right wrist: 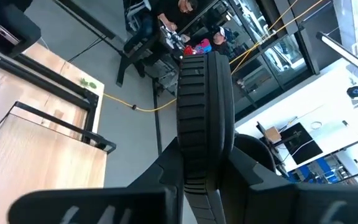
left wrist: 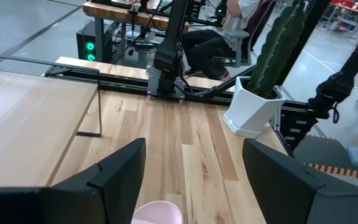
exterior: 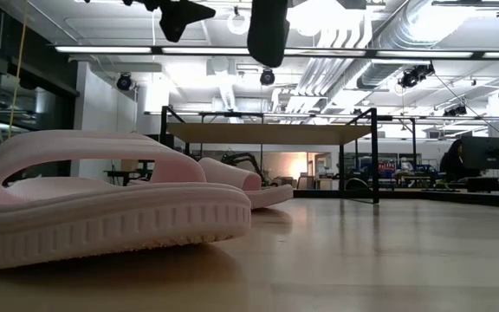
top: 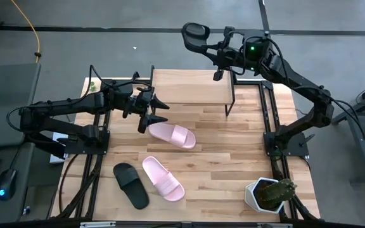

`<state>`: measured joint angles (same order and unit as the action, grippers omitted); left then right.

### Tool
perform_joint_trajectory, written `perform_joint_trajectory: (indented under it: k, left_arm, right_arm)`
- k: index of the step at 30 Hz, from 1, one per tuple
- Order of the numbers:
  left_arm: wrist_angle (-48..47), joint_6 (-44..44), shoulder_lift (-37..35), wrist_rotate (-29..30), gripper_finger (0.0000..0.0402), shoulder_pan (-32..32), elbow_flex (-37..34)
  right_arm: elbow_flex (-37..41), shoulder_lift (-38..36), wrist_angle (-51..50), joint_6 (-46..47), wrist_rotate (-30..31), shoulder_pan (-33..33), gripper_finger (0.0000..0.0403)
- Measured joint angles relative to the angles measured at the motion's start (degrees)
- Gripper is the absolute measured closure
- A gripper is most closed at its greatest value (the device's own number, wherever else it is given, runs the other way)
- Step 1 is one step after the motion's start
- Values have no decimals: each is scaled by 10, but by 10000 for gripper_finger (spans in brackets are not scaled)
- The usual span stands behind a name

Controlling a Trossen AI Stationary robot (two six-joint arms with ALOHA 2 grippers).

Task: Pick and place slides into the shelf
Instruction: Put the top black slipper on the shelf

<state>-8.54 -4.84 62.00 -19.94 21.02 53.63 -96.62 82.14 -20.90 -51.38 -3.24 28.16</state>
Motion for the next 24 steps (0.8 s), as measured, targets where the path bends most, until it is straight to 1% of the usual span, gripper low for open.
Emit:
perform_joint_trajectory:
  k: [8, 13, 24]
  left_arm:
    - [1, 1, 0, 0, 144, 0, 0]
    - [1, 1, 0, 1, 144, 0, 0]
    - [-2, 1, 0, 1, 144, 0, 0]
  right_arm:
    - [0, 0, -35, -5, 15, 0, 359]
    - [0, 0, -61, 37, 14, 5, 359]
    - [0, 0, -121, 35, 13, 7, 359]
